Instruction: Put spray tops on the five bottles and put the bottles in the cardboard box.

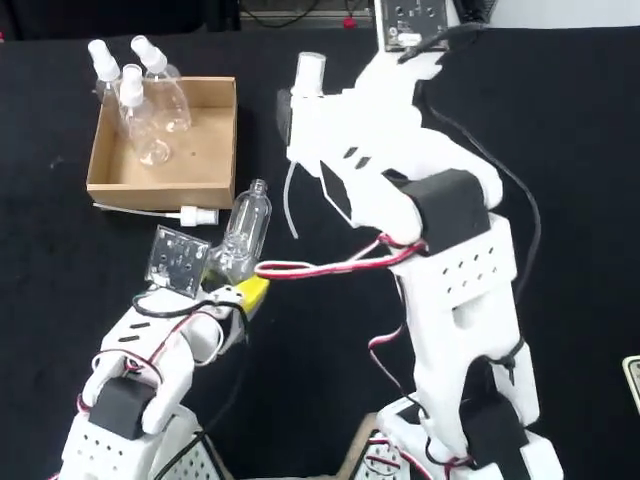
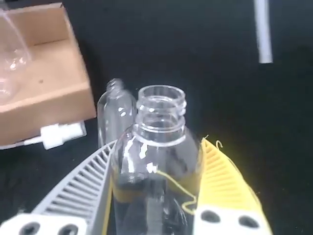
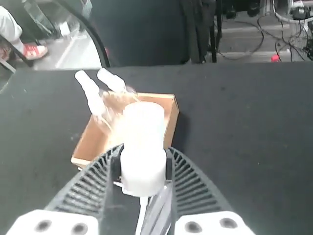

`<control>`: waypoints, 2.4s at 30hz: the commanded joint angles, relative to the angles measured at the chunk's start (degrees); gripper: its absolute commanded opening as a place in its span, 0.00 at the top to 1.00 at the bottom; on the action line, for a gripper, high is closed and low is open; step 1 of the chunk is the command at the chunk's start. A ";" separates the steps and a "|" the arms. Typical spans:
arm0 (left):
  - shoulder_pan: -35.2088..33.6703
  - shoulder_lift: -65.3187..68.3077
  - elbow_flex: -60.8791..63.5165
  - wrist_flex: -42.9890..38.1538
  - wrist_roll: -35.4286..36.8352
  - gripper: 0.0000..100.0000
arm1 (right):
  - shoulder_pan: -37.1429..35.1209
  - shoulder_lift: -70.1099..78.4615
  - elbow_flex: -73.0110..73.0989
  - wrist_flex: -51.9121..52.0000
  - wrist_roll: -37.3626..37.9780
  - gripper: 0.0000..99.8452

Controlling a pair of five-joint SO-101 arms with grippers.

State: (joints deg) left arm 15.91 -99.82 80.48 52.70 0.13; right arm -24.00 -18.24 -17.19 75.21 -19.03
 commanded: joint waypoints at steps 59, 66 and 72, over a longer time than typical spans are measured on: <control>1.63 -0.53 -1.63 -2.46 3.52 0.84 | -11.43 -23.16 42.07 -26.11 -9.32 0.98; 1.63 -0.53 -1.63 -2.46 3.52 0.84 | -12.40 -23.25 44.09 -26.02 -5.27 0.98; 1.63 -0.53 -1.63 -2.46 3.52 0.84 | -12.75 -23.25 45.58 -26.11 -3.25 0.98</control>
State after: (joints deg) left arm 17.41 -99.82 80.48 51.65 3.30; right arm -36.04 -39.52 28.70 50.95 -23.34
